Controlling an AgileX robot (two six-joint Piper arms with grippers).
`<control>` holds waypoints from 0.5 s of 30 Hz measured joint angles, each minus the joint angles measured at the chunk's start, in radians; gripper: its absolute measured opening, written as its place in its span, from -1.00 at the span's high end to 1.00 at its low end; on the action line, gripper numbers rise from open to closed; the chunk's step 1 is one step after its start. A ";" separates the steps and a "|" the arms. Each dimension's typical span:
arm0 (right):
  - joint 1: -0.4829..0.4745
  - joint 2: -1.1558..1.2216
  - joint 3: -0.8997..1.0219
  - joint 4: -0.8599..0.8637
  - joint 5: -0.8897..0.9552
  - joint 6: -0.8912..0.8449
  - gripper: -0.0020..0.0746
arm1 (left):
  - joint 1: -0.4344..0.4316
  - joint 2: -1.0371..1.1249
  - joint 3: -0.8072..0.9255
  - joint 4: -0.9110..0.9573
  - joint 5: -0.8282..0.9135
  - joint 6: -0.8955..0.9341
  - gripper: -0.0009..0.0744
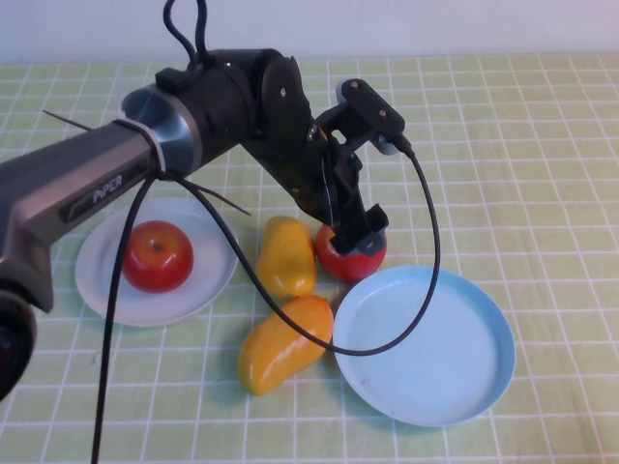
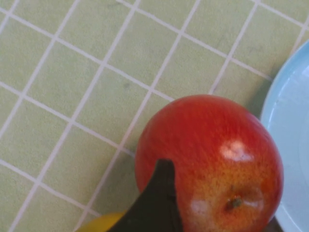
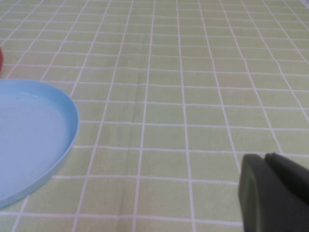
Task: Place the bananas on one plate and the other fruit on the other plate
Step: Put one type of fruit in the left plate
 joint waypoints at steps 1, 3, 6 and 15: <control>0.000 0.000 0.000 0.000 0.000 0.000 0.99 | 0.000 0.005 0.000 0.000 -0.004 0.000 -0.80; 0.000 0.000 0.000 0.000 0.000 0.000 0.99 | 0.000 0.012 0.000 0.000 -0.011 0.000 -0.80; 0.000 0.000 0.000 0.000 0.000 0.000 0.99 | 0.000 0.028 -0.002 0.000 -0.023 0.000 -0.80; 0.000 0.000 0.001 0.000 0.000 0.000 0.99 | 0.000 0.055 -0.002 0.002 -0.056 0.002 -0.80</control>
